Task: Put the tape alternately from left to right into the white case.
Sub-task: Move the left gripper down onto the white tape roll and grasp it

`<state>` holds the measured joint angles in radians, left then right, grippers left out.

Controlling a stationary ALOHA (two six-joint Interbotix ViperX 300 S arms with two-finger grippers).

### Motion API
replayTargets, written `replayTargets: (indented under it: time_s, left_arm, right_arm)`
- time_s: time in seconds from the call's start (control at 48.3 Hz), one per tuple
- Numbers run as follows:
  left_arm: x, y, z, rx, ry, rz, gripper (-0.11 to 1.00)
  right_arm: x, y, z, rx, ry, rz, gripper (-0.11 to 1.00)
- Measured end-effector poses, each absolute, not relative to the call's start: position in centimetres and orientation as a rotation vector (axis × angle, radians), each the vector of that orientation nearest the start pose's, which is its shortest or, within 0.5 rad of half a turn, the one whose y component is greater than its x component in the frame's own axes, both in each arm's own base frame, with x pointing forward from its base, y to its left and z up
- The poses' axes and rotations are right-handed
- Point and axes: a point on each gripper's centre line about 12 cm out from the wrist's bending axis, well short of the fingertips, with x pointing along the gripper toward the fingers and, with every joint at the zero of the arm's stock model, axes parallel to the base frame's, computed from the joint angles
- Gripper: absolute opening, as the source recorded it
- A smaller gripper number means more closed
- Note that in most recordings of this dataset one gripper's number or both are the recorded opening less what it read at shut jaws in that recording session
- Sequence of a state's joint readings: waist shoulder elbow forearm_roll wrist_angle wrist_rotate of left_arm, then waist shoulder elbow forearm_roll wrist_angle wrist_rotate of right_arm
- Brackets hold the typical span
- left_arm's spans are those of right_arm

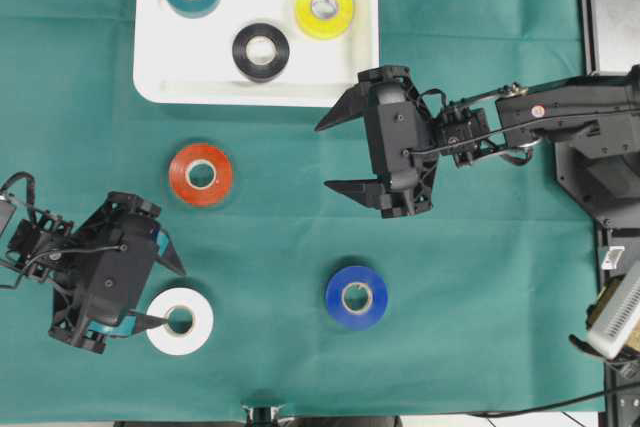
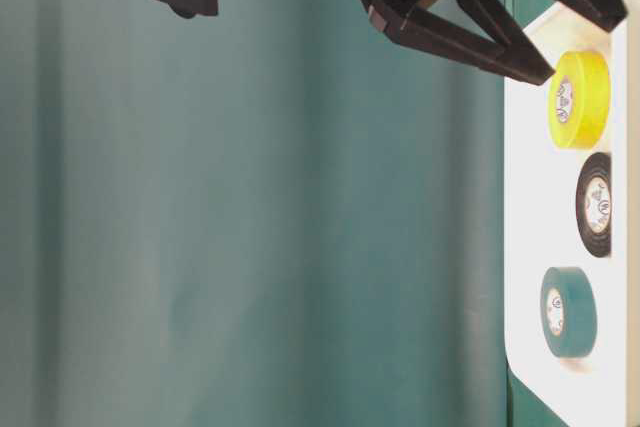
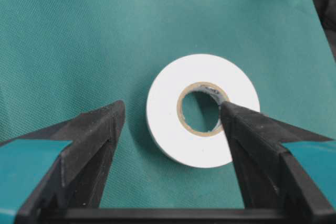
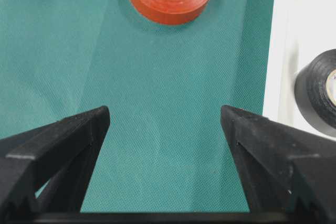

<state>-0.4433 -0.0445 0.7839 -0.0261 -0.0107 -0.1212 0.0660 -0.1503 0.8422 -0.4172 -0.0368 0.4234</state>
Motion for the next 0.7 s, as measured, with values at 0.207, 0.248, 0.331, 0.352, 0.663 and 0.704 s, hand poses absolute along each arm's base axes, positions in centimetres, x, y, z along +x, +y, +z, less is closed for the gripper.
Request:
replayTargets:
  time_s: [0.207,0.248,0.331,0.352,0.663,0.704]
  left_arm:
    - [32.0,-15.2,14.3,0.031,0.784,-0.364,0.76]
    - [32.0,-15.1,14.1,0.033,0.788,-0.362,0.76]
    - [32.0,-15.1,13.9,0.035,0.795,-0.361,0.76]
    - [32.0,-15.0,13.7,0.036,0.8,-0.359,0.76]
    - [33.2,-15.1,11.5,0.046,0.853,-0.342,0.76]
    - [33.5,-15.3,11.4,0.044,0.852,-0.341,0.76]
  right_arm:
    - [33.8,2.3,16.9,-0.009,0.66,0.073,0.66]
    - [33.7,2.4,16.8,-0.011,0.66,0.076,0.66]
    - [33.7,2.4,16.8,-0.009,0.66,0.075,0.66]
    - [33.8,2.4,16.9,-0.009,0.66,0.075,0.66]
    - [33.8,2.4,16.9,-0.009,0.66,0.075,0.66]
    - [33.7,2.3,16.8,-0.008,0.661,0.073,0.66]
